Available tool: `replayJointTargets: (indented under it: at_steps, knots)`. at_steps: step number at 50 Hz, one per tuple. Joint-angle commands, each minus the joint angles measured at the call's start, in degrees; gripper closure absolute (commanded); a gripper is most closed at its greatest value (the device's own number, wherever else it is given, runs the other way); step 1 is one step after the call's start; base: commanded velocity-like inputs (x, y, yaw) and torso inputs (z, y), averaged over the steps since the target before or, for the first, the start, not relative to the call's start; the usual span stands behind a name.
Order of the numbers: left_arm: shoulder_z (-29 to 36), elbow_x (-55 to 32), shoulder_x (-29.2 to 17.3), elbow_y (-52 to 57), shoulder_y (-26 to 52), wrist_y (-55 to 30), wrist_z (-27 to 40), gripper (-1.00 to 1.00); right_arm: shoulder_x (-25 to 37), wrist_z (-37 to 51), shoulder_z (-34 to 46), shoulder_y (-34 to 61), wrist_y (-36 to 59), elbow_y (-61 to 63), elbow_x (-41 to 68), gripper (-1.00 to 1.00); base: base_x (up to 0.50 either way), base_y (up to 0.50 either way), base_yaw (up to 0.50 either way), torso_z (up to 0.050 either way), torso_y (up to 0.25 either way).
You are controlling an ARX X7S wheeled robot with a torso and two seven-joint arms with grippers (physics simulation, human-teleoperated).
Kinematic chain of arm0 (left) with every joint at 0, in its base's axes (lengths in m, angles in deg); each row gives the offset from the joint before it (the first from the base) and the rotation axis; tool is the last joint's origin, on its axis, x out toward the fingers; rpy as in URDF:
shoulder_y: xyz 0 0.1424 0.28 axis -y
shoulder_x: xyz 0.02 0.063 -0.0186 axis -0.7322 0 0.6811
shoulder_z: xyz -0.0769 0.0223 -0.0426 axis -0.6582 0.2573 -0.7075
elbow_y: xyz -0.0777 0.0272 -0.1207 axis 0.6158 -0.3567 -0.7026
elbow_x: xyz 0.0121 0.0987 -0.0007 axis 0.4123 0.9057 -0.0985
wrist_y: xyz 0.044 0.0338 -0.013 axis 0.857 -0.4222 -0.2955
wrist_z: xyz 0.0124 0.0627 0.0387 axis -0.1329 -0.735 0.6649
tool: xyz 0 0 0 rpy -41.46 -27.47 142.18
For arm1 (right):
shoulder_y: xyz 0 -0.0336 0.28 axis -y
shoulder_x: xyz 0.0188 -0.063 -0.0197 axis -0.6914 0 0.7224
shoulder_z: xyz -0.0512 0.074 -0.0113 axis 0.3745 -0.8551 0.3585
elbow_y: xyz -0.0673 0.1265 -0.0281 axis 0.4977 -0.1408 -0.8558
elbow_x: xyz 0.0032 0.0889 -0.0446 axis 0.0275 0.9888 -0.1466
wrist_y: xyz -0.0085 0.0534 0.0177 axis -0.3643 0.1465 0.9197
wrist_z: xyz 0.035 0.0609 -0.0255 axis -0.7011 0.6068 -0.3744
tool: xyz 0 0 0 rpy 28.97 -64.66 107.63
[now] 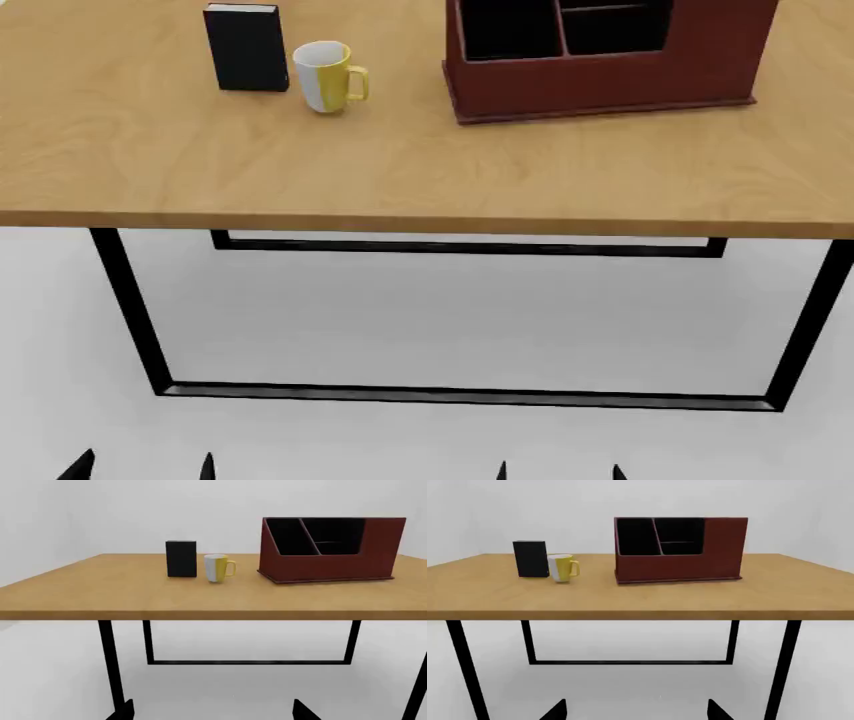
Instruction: Pick up the book and place it in the back compartment of the caddy.
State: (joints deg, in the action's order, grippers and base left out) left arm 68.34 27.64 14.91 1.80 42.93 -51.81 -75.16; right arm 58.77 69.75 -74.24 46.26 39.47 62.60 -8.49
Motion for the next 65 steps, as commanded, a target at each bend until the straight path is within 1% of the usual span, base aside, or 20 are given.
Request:
replayJointTargets:
  at_steps: [1,10,12,13,15,20,31,33,35,38,45,47,49,53,60,62,65]
  knots:
    - [3.03,-2.53,-2.53,-0.38,0.13,0.39,3.01,-1.0,2.68,3.2,3.25,0.27,-0.77,-0.88,2.7,-1.0,0.0,0.0,0.0,0.0,0.0]
    - [4.31,-2.8,-3.71,-1.91,1.07,1.62,3.72,-1.0,3.5,4.02,4.31,1.06,-0.96,-2.29,3.61,-1.0,0.0,0.0,0.0,0.0,0.0]
    - [4.17,-3.71,-3.78,-1.65,1.02,1.64,3.68,-1.0,3.69,4.25,4.52,1.11,-1.08,-2.43,3.67,-1.0,0.0,0.0,0.0,0.0,0.0]
    - [4.06,-4.98,-3.89,-0.72,0.93,-0.37,3.19,-1.0,3.76,4.34,4.56,1.16,-1.2,-2.61,3.81,-1.0,0.0,0.0,0.0,0.0,0.0]
    - [4.01,-5.98,-3.98,-0.38,0.62,1.13,2.73,-1.0,3.97,4.37,4.75,1.05,-1.23,-2.48,4.04,-1.0,0.0,0.0,0.0,0.0,0.0]
    - [4.46,-6.28,-4.29,0.43,0.63,-0.25,3.42,-1.0,4.45,4.96,5.13,1.0,-1.08,-2.08,4.11,-1.0,0.0,0.0,0.0,0.05,0.0]
    - [5.61,-6.7,-5.41,3.48,1.25,-1.55,4.2,-1.0,6.05,6.4,4.92,1.33,2.46,3.37,5.03,-1.0,0.0,0.0,0.0,0.05,0.0]
    - [5.36,-8.24,-5.58,5.34,1.32,-3.27,4.01,-1.0,6.52,6.52,4.74,1.39,2.91,4.32,5.24,-1.0,0.0,0.0,0.0,0.05,0.0]
    - [5.82,-6.5,-6.12,6.01,1.51,-2.77,4.96,-1.0,7.05,6.62,4.59,1.57,4.05,5.93,5.47,-1.0,0.0,0.0,0.0,0.05,0.0]
    - [5.26,-8.78,-6.38,8.54,1.91,-4.6,4.59,-1.0,7.93,6.93,4.48,2.22,5.9,8.31,5.27,-1.0,0.0,0.0,0.0,0.05,0.0]
    - [6.32,-6.08,-8.25,11.89,3.5,-4.95,5.51,-1.0,9.49,7.51,3.97,3.67,9.2,12.49,5.27,-1.0,0.0,0.0,0.0,0.05,0.0]
    - [5.89,-7.3,-8.48,13.65,3.9,-7.34,5.52,-1.0,9.72,7.73,3.58,4.06,9.94,13.46,5.61,-1.0,0.0,0.0,0.0,0.05,0.0]
    - [5.76,-7.07,-8.71,14.28,4.38,-6.78,5.78,-1.0,10.03,7.88,3.52,4.37,10.62,14.65,5.59,-1.0,0.0,0.0,0.0,0.05,0.0]
    - [5.44,-8.73,-9.28,17.68,5.18,-10.62,5.74,-1.0,10.7,7.91,3.48,5.05,12.13,16.79,5.77,-1.0,0.0,0.0,0.0,0.05,0.0]
    - [5.57,-8.9,-10.29,20.88,6.8,-13.08,6.1,-1.0,12.18,7.88,3.73,5.93,15.6,21.43,5.62,-1.0,0.0,0.0,0.0,0.05,0.0]
    - [4.86,-10.66,-10.06,21.88,7.33,-14.24,5.98,-1.0,12.47,8.01,3.46,6.19,16.76,22.92,5.87,-1.0,0.0,0.0,0.0,0.05,0.0]
    - [5.02,-10.58,-10.42,22.63,8.09,-15.15,6.2,-1.0,12.8,8.23,3.19,6.6,18.17,24.6,6.12,-1.0,0.0,0.0,0.0,0.05,0.0]
